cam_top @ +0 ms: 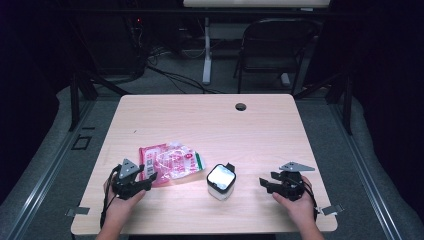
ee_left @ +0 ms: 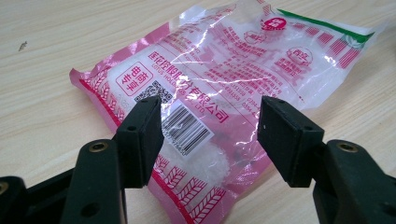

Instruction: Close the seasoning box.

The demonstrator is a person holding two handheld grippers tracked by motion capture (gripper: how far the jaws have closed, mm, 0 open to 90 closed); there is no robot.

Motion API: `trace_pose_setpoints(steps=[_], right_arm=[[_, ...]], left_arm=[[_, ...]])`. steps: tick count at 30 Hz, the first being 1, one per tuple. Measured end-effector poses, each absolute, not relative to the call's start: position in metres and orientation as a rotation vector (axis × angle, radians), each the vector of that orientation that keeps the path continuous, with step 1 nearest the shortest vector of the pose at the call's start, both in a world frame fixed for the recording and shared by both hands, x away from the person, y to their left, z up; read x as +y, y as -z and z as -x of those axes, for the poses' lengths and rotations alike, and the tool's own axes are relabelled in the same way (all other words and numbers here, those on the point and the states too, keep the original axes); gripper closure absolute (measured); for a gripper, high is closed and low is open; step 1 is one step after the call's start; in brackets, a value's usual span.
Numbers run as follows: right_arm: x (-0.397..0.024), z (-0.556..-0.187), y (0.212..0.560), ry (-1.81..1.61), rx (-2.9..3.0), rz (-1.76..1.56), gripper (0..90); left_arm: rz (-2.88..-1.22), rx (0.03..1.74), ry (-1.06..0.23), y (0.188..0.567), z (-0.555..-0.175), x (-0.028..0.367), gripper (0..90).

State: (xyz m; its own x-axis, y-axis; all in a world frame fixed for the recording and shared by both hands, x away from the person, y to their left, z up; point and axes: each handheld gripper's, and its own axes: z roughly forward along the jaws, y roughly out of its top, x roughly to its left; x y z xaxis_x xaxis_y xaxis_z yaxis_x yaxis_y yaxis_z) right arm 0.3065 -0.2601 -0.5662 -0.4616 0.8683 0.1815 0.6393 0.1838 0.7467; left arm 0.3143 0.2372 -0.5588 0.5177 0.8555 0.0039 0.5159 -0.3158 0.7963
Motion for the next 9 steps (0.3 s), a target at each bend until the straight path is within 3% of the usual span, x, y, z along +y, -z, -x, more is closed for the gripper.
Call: trace_pose_setpoints(steps=[9], right_arm=[[-0.259, -0.3067, 0.5665, -1.148, 2.183, -1.43, 42.3]], left_arm=[[-1.986, 1.124, -0.562, 0.5589, -0.3149, 0.2378, 40.4]])
